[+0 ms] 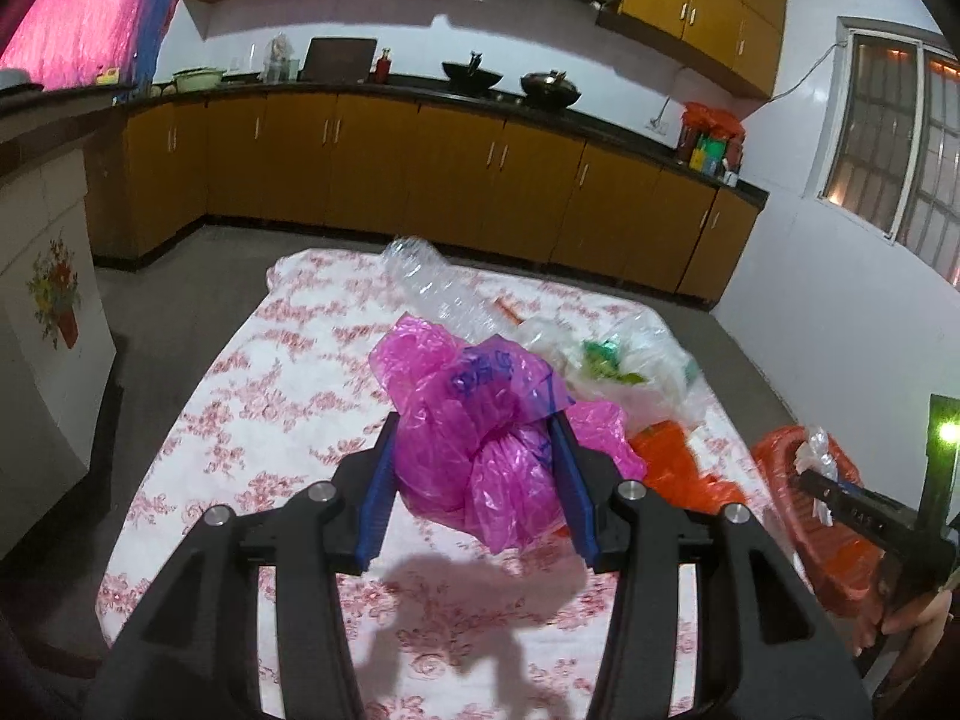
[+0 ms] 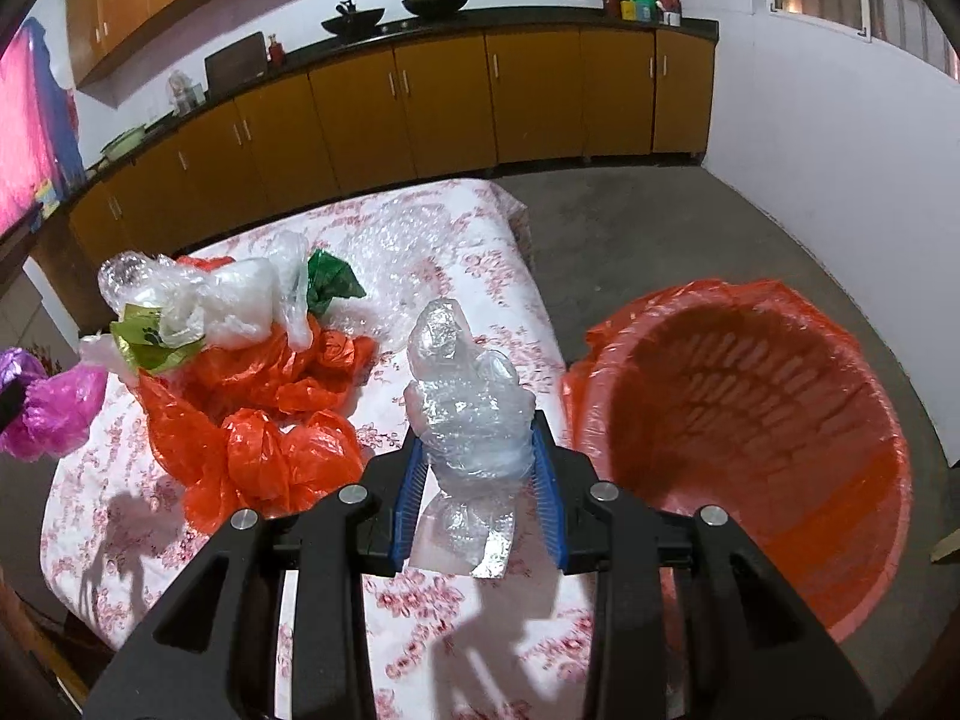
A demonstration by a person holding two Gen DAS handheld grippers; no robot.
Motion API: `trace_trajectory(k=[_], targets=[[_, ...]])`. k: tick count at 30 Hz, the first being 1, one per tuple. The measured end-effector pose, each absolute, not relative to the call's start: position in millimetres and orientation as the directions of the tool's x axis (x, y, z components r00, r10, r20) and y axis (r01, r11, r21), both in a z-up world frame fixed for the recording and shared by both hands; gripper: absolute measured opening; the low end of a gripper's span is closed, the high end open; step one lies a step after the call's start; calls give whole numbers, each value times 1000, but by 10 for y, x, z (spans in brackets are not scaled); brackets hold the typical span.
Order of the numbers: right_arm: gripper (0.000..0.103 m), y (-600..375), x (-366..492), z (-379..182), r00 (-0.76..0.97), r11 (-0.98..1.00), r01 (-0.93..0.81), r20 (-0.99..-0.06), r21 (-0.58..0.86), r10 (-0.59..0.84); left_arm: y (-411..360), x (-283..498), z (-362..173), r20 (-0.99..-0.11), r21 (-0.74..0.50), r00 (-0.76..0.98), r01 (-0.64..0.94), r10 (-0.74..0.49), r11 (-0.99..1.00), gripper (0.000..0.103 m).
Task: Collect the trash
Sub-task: 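Carry the pink bag and clear bottle to the orange basket and release both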
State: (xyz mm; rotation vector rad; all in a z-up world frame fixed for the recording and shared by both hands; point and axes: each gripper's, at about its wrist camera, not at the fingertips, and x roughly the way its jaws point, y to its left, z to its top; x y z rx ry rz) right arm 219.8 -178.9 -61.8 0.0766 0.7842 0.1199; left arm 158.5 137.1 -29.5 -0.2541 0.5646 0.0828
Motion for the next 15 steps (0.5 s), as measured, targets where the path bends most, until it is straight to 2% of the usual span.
trace_trajectory(k=[15], targets=[[34, -2284, 1917, -435, 746, 995, 5, -663, 101, 63, 641, 1531, 154, -445, -236, 882, 50, -153, 971, 48]])
